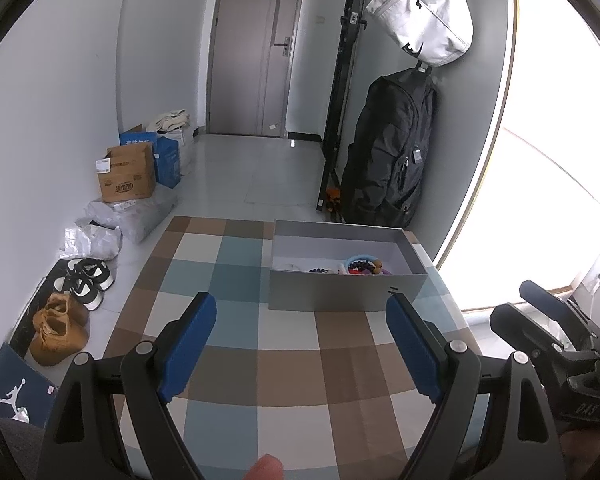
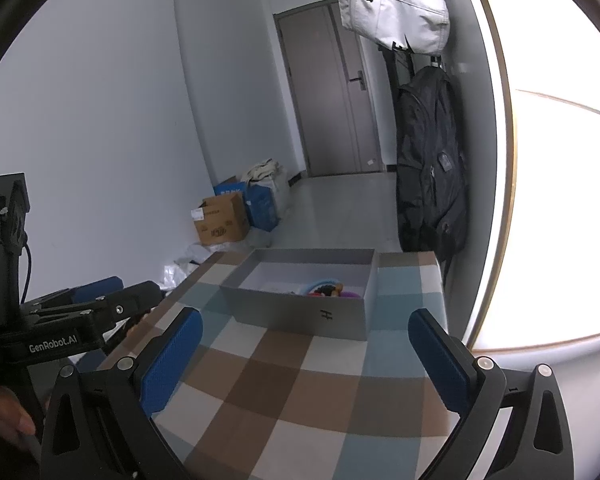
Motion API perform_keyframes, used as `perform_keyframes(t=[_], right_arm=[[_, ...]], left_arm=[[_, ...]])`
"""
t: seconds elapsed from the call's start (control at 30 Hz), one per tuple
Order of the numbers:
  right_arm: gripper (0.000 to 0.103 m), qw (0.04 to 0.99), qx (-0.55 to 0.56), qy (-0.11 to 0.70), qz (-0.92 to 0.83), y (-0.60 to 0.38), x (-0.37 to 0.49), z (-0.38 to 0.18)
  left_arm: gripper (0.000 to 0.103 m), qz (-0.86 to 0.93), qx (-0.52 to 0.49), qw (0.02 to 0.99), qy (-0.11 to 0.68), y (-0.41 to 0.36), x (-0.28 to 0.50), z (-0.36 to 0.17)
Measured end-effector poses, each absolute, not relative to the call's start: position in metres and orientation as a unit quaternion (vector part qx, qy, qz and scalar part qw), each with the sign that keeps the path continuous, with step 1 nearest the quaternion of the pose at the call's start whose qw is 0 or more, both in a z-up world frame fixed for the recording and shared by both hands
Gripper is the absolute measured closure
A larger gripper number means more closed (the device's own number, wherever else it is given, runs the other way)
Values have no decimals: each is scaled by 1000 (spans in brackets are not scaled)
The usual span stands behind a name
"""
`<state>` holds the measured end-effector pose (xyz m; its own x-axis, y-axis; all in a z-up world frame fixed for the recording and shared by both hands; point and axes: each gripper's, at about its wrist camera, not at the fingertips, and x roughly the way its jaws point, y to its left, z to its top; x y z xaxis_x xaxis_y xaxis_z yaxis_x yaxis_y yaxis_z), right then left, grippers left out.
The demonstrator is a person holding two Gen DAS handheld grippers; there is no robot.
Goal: Organize jewelry
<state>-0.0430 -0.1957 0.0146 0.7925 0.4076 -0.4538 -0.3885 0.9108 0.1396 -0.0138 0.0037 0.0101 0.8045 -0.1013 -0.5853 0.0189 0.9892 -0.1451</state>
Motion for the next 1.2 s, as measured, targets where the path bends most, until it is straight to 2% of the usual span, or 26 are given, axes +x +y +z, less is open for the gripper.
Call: perform_keyframes(t=[1.2], right_arm=[[0,944,22,257,205,-194,-39,9]], left_arm=[[19,-27,-67,944,322,0,-10,6]])
